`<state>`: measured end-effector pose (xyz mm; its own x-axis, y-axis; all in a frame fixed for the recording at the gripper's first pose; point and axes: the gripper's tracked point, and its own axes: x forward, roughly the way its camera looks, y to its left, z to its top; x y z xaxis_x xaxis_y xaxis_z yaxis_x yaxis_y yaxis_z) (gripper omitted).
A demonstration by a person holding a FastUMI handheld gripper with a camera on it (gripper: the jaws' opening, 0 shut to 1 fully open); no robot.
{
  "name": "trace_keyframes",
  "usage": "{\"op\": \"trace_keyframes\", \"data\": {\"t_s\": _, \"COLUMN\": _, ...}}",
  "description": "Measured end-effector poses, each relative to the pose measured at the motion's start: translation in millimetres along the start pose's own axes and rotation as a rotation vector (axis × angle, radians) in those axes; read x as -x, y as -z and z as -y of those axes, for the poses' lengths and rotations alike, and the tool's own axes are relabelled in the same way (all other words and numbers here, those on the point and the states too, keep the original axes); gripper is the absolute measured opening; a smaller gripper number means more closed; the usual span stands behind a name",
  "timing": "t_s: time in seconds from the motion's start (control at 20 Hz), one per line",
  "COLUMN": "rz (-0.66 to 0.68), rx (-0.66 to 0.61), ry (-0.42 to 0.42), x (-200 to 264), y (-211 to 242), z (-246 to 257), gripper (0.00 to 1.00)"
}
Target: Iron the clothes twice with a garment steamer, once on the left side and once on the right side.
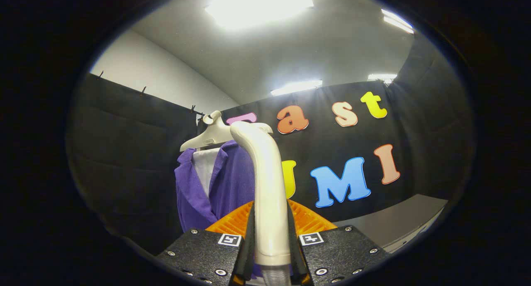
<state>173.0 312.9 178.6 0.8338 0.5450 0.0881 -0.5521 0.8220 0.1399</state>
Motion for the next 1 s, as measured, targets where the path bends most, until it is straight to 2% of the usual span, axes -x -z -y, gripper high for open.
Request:
{"op": "trace_keyframes", "data": {"t_s": 0.35, "rz": 0.014, "rx": 0.089, "ry": 0.008, "x": -22.0, "y": 20.0, "z": -27.5, "gripper": 0.36}}
{"op": "trace_keyframes", "data": {"t_s": 0.6, "rz": 0.002, "rx": 0.166, "ry": -0.026, "x": -29.1, "y": 41.1, "z": -50.3, "gripper": 0.36}}
{"op": "trace_keyframes", "data": {"t_s": 1.0, "rz": -0.06, "rx": 0.18, "ry": -0.011, "x": -26.8, "y": 85.5, "z": -53.3, "gripper": 0.36}}
